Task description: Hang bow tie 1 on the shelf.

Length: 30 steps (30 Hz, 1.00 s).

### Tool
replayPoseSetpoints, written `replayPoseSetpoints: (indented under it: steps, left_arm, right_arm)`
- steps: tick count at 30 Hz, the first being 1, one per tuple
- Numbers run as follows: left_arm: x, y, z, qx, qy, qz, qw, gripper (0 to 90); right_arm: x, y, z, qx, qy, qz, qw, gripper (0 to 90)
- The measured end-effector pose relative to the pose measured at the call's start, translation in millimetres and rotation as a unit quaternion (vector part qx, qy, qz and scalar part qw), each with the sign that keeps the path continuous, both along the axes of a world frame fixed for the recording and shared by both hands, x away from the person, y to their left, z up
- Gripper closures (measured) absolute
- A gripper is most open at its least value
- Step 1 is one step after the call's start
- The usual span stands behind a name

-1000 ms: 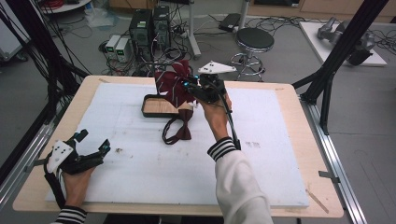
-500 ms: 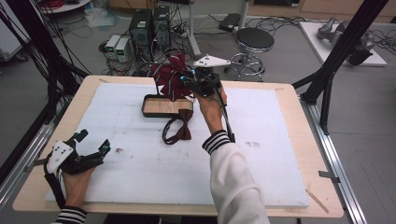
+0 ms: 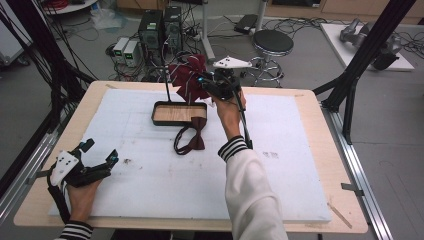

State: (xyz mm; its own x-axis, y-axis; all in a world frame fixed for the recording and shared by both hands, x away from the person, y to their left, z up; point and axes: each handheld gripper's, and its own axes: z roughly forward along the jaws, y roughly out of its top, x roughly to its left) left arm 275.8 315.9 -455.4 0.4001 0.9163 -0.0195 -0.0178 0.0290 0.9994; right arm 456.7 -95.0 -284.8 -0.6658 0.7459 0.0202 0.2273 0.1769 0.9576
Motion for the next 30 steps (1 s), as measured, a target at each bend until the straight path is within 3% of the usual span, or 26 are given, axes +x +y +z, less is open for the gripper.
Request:
replayPoseSetpoints:
  steps: [11,16,30]
  left_arm:
    - [-0.4,0.1,-0.1,0.0,0.0,-0.001,1.0,7.1]
    - [-0.3,0.3,0.0,0.001,0.0,-0.001,1.0,7.1]
    - [-0.4,0.1,0.0,0.002,0.0,0.0,1.0,7.2]
  right_arm:
    - [13.2,3.3,4.5,0.002,-0.007,-0.012,0.9999,75.7]
    - [20.4,-4.3,0.3,0.023,0.004,-0.024,0.9994,75.7]
    - [25.7,-13.3,-2.5,0.011,0.005,-0.047,0.9988,75.5]
